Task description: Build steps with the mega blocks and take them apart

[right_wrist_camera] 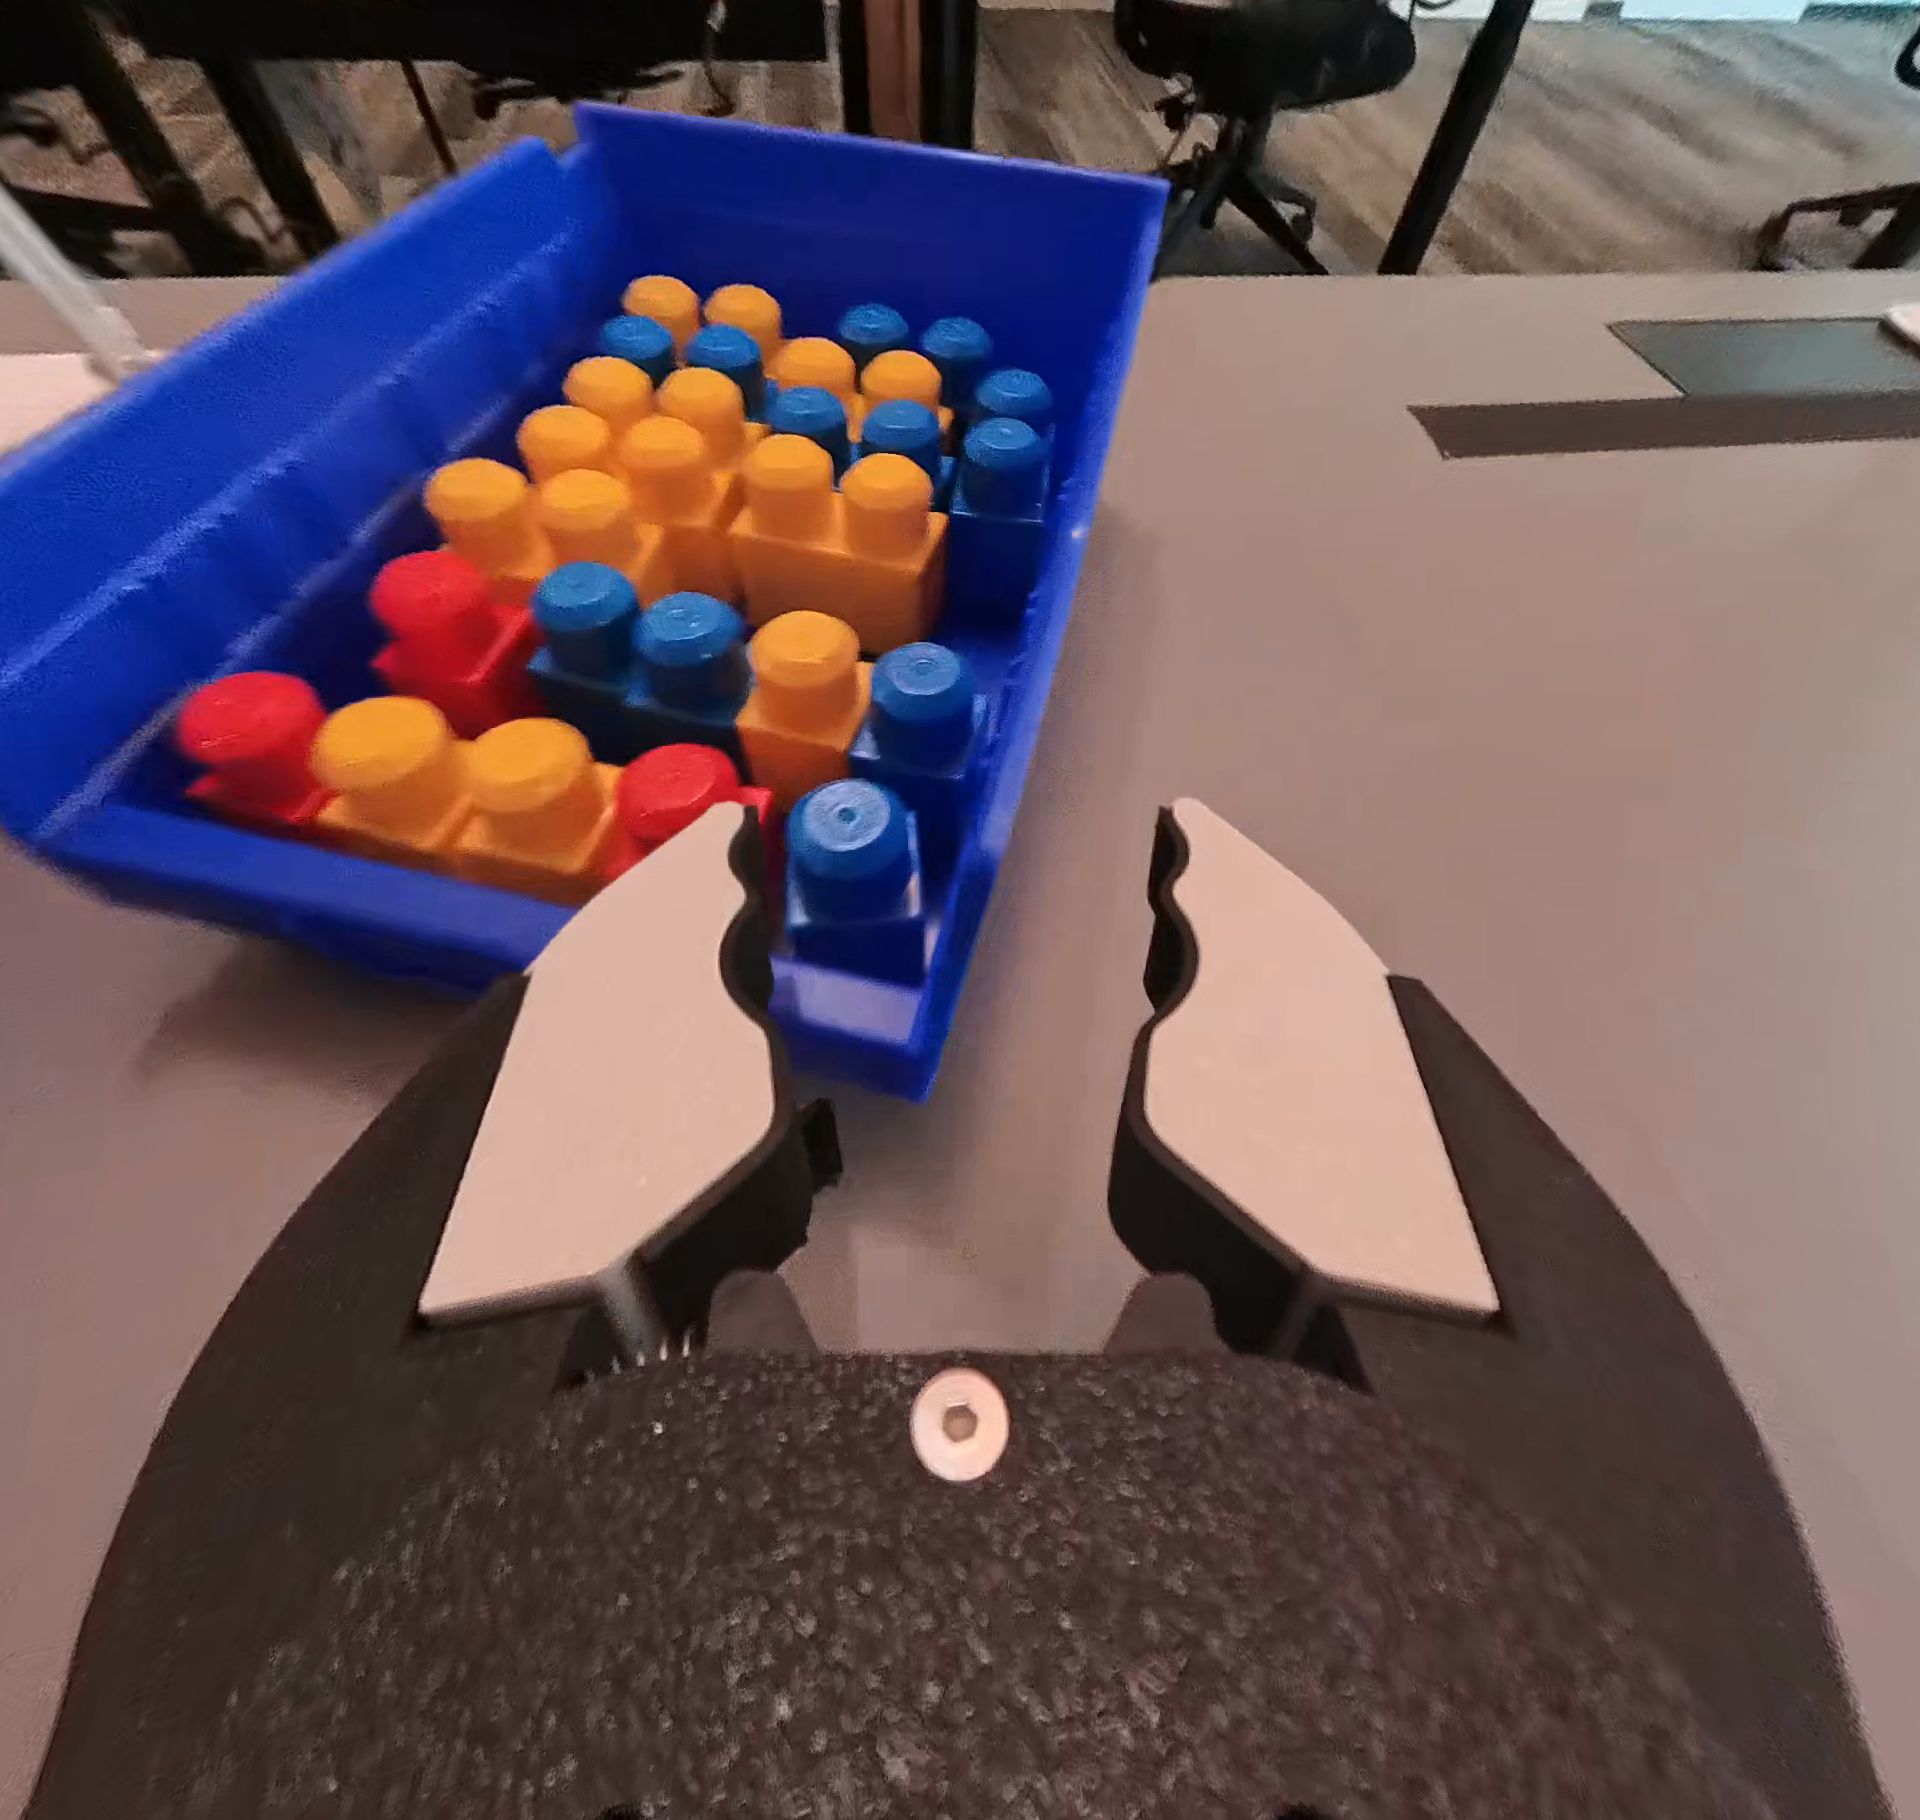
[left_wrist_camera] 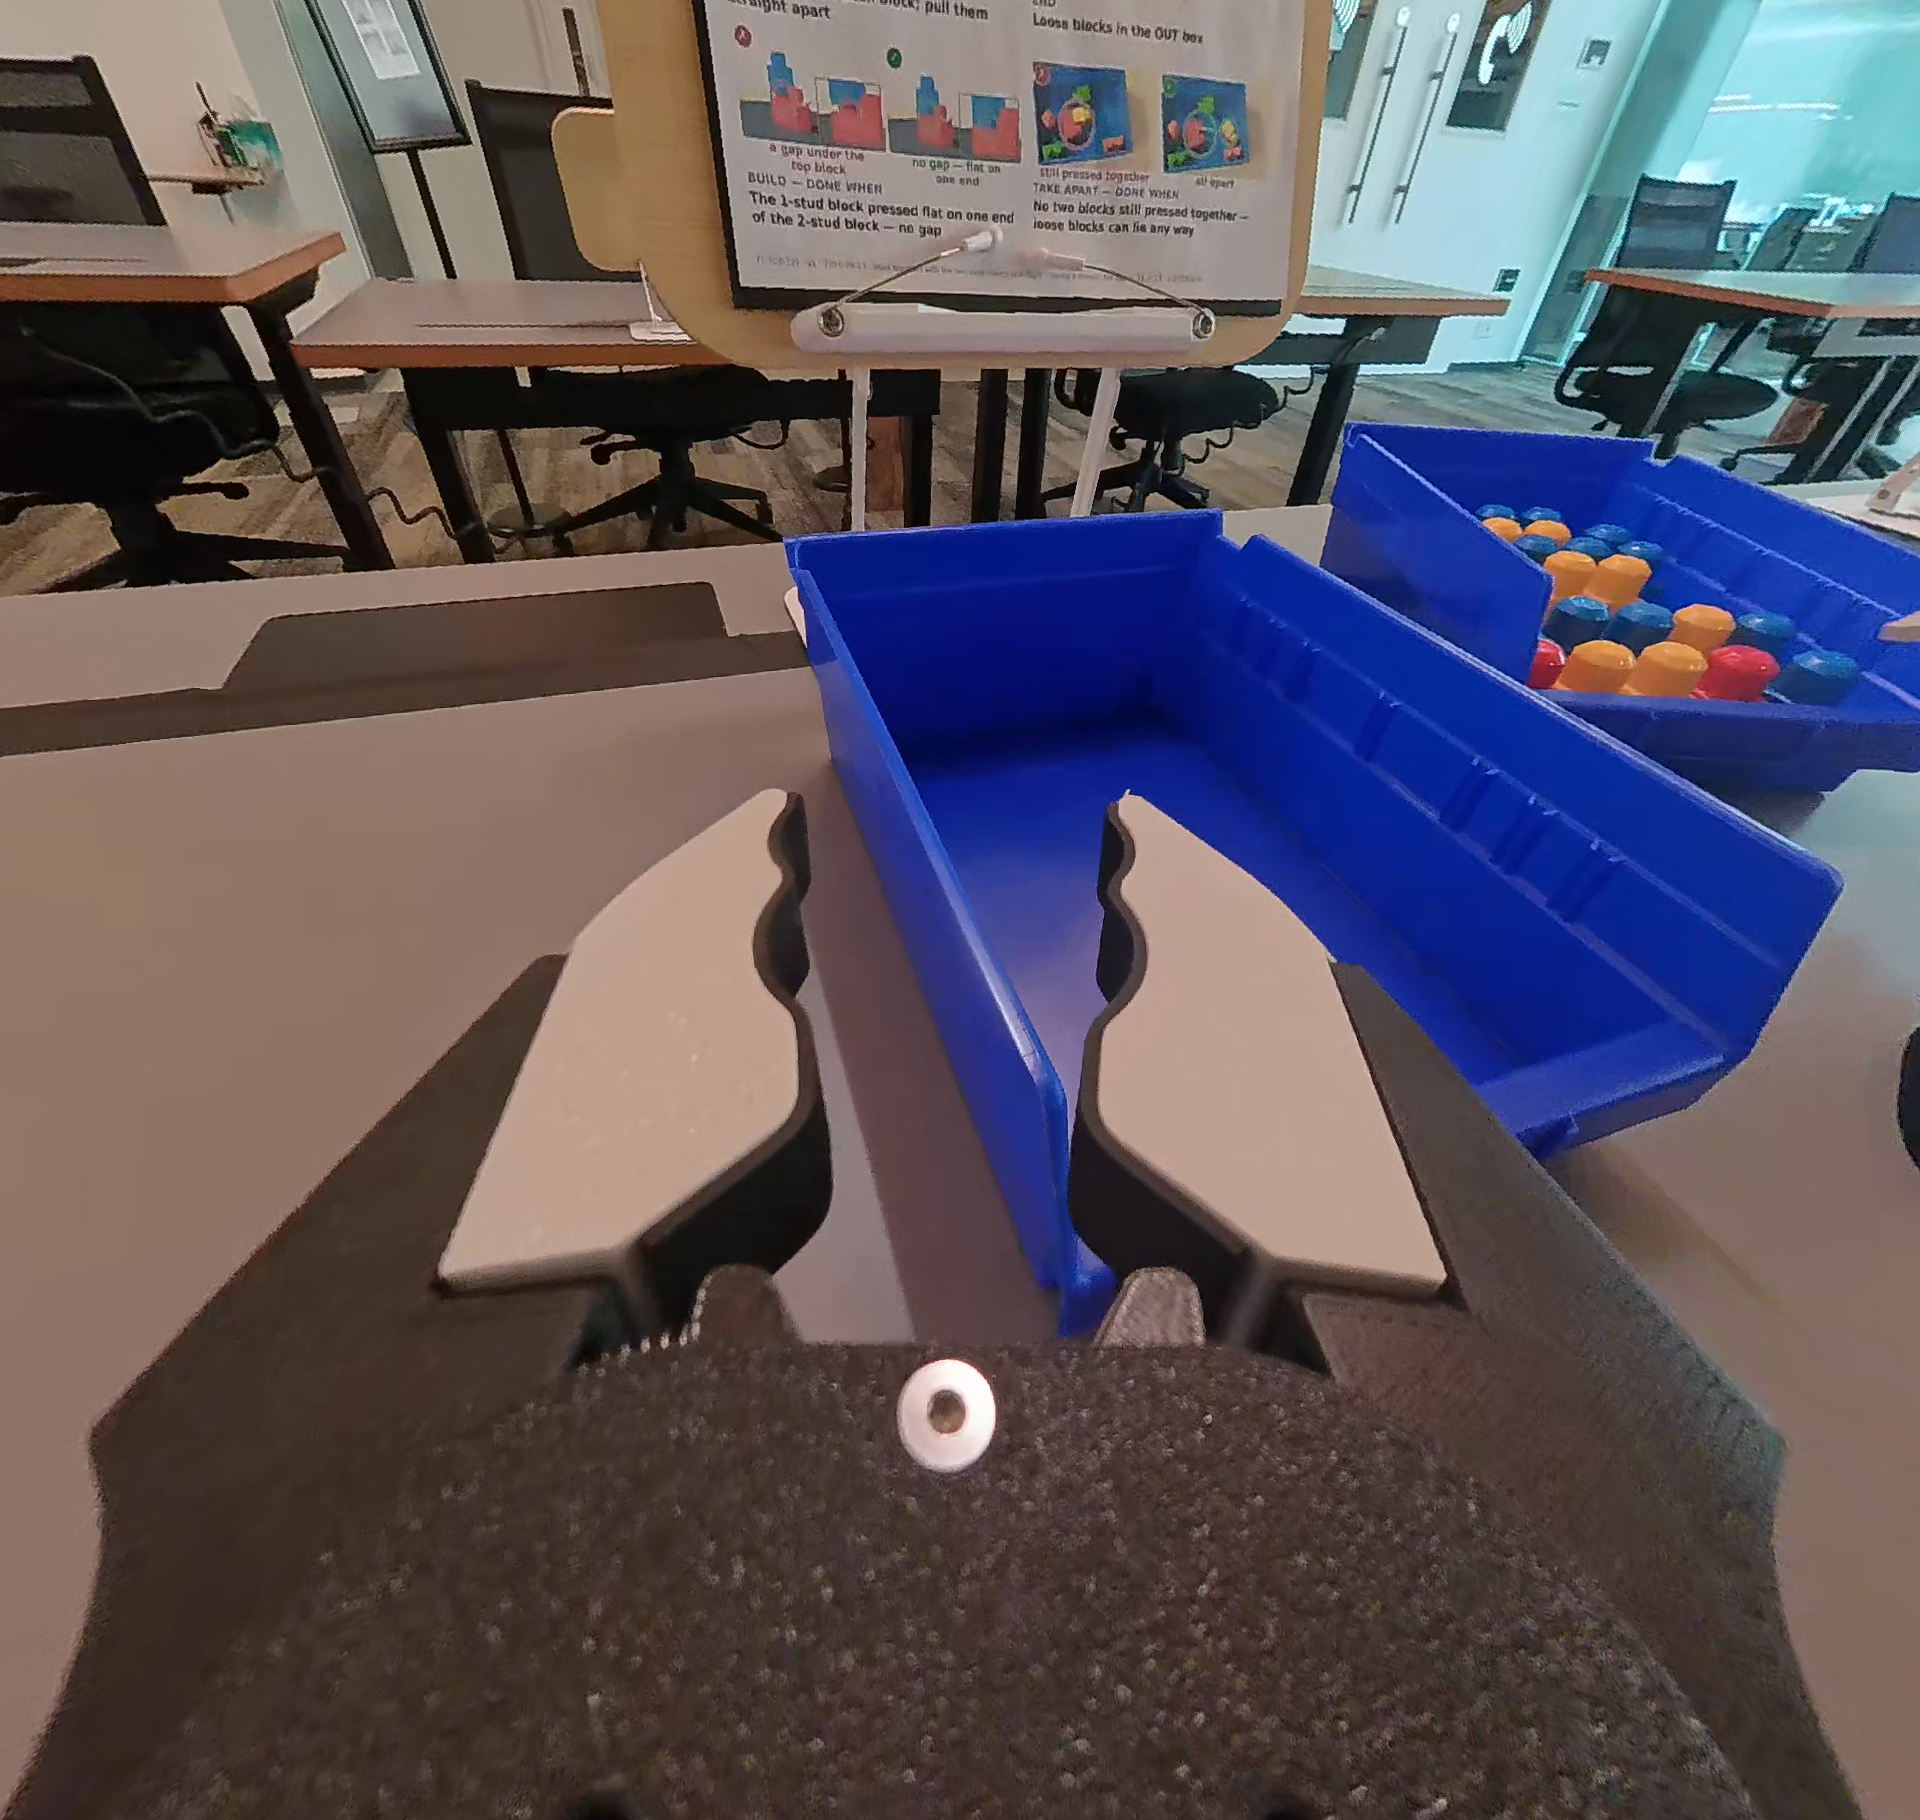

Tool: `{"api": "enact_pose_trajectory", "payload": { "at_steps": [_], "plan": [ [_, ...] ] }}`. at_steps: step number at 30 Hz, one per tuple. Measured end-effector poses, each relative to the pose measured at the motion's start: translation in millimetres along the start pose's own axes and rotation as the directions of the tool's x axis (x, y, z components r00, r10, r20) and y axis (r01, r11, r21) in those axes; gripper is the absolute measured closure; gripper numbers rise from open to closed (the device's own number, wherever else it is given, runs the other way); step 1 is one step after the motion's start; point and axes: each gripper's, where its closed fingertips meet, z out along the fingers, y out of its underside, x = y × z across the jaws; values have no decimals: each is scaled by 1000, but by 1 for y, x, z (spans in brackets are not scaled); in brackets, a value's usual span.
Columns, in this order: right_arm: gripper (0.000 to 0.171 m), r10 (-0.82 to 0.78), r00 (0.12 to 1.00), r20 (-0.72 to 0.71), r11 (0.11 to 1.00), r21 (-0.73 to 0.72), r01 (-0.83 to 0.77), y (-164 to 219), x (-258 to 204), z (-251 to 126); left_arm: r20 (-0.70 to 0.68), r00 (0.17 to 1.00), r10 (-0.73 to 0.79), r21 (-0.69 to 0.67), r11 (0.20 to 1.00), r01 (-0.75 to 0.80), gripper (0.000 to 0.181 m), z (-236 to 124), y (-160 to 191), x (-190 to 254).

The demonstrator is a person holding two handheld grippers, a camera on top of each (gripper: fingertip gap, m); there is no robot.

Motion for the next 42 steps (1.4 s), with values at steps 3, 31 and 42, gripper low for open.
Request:
{"api": "enact_pose_trajectory", "payload": {
  "at_steps": [3, 31, 42],
  "plan": [
    [114, 25, 1000, 8, 999, -32, -25, 4, 4, 24, 3, 1000, 7, 7, 1000, -8, 129, -2, -2, -1],
    [167, 199, 967, 157, 979, 0, -202, 25, 5, -61, -533, 841, 95, -36, 990, -135, 150, -9, -6, 180],
    [166, 268, 936, 230, 954, 72, -291, 9, 2, -73, -675, 728, 117, -123, 955, -268, 142, -1, 44, 264]
  ]
}}
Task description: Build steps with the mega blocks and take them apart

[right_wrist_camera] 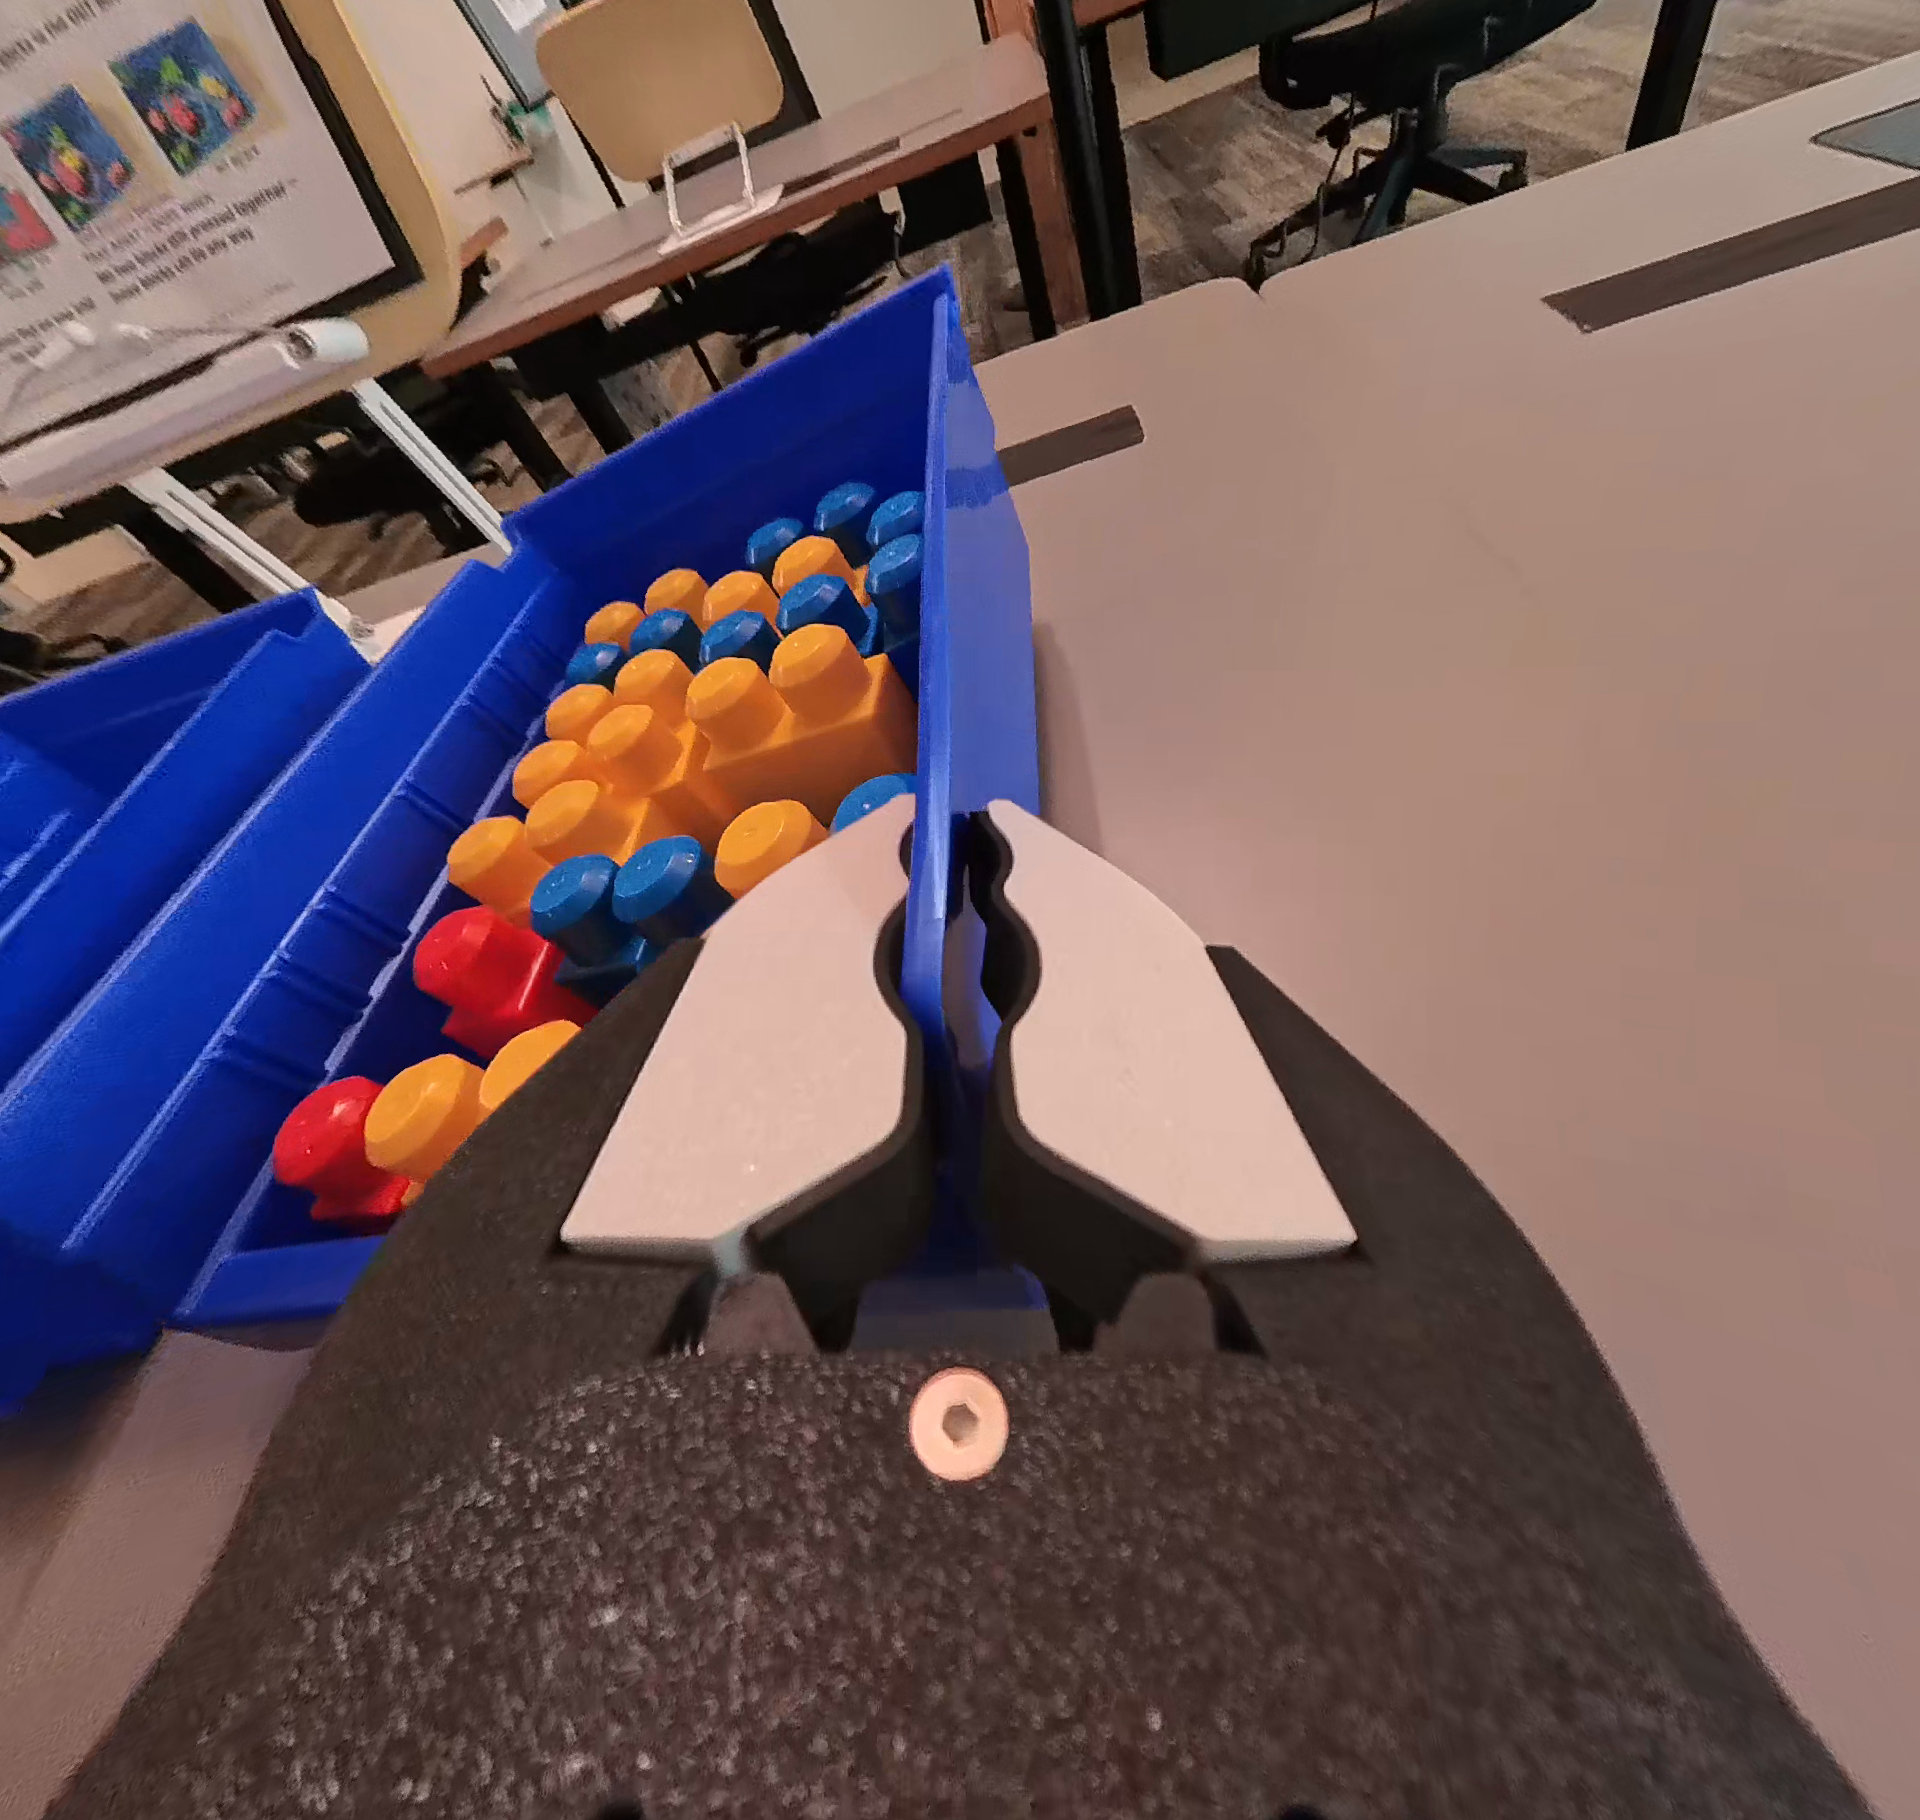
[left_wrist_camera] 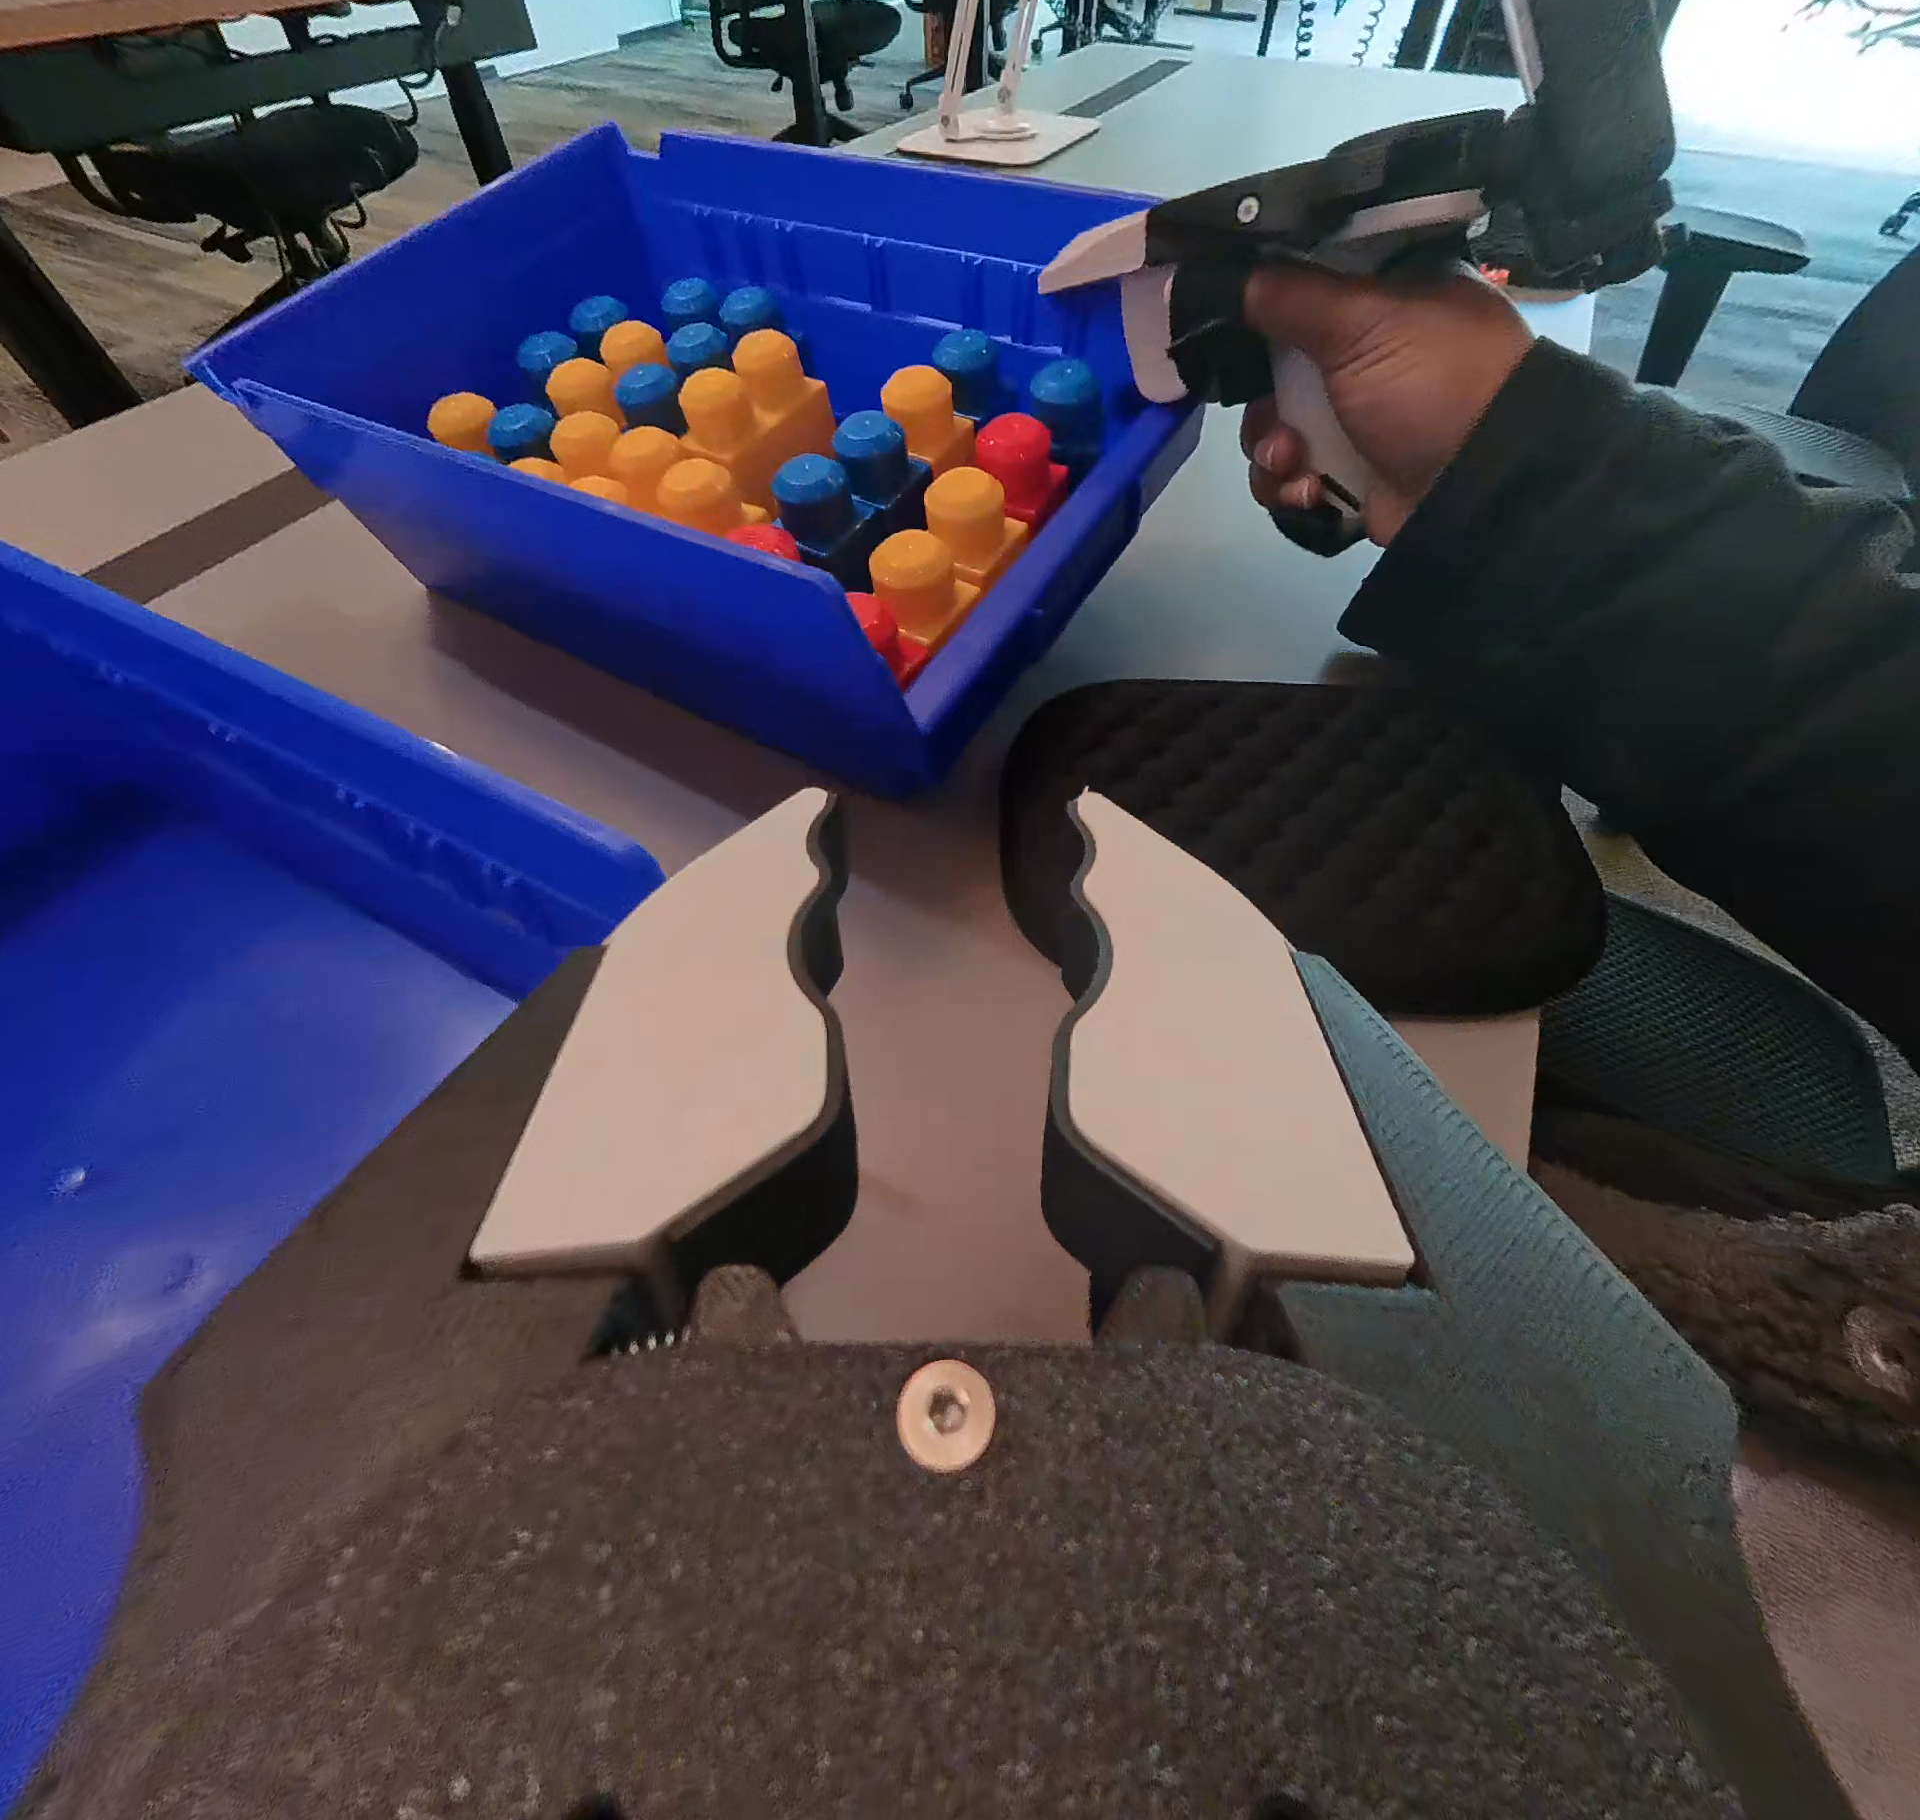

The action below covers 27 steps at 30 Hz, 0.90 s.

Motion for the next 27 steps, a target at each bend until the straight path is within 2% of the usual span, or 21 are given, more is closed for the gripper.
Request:
{"api": "enact_pose_trajectory", "payload": {
  "at_steps": [13, 20, 24, 27],
  "plan": [
    [168, -43, 998, 41, 993, 109, 38, -34, -28, -17, 31, 999, 10, 15, 1000, -10, 142, 10, -5, -3],
    [168, -74, 993, 89, 967, 250, 50, -82, -61, -41, 121, 993, 20, 160, 986, -39, 133, 1, -48, -19],
    [168, -99, 986, 135, 939, 340, 48, -107, -96, -52, 236, 968, 84, 249, 958, -144, 122, -7, -79, -32],
    [168, -132, 974, 182, 927, 371, 56, -117, -128, -53, 307, 948, 82, 306, 935, -180, 129, -18, -95, -46]
  ]
}}
